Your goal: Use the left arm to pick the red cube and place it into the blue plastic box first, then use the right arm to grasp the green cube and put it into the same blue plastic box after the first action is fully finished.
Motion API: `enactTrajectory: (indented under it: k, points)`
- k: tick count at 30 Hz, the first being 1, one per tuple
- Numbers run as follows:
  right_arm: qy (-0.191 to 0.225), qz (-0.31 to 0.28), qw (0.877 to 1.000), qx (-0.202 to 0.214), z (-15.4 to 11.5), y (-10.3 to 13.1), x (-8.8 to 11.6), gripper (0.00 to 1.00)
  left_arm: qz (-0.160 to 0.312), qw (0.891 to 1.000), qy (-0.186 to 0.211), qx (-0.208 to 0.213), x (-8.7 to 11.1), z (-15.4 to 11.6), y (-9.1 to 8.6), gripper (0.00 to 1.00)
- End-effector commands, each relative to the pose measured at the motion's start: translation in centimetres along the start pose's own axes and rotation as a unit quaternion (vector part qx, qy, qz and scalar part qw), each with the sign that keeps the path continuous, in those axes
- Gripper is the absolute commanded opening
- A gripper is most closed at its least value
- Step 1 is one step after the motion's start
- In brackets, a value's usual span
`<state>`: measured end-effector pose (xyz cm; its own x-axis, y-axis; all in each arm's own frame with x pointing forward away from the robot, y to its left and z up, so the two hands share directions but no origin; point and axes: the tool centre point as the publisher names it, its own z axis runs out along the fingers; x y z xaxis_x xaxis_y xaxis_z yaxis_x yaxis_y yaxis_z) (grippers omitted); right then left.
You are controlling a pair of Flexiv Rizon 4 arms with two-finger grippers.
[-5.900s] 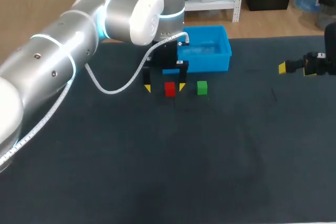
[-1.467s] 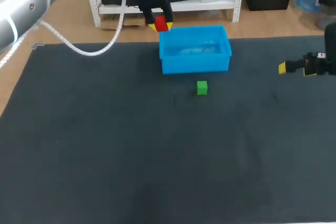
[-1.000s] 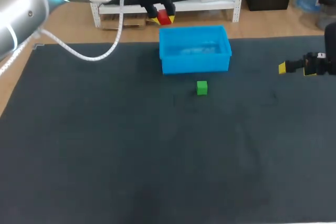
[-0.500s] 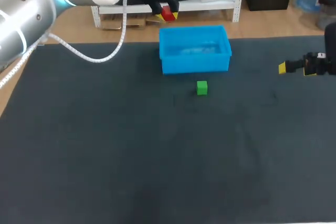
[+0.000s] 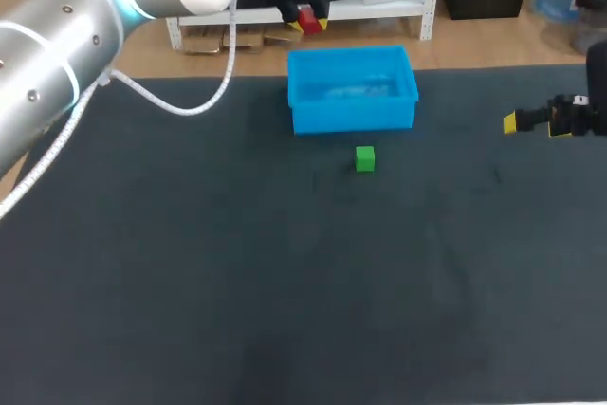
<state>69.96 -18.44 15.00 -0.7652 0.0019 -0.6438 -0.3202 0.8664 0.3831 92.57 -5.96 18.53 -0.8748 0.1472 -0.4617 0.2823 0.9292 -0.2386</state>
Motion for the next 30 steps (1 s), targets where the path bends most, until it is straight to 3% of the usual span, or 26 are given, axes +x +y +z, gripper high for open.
enactTrajectory:
  k: [1, 30]
  points:
    - [0.000, 0.000, 1.000, 0.000, 0.1, 0.0, 0.0, 1.00, 0.003, 1.000, 0.008, 0.000, -1.4, 1.2, 0.0, 0.00]
    - [0.000, 0.000, 1.000, 0.000, 0.1, 0.0, 0.0, 1.00, -0.004, 1.000, 0.003, 0.023, -1.3, 6.1, 1.0, 0.00]
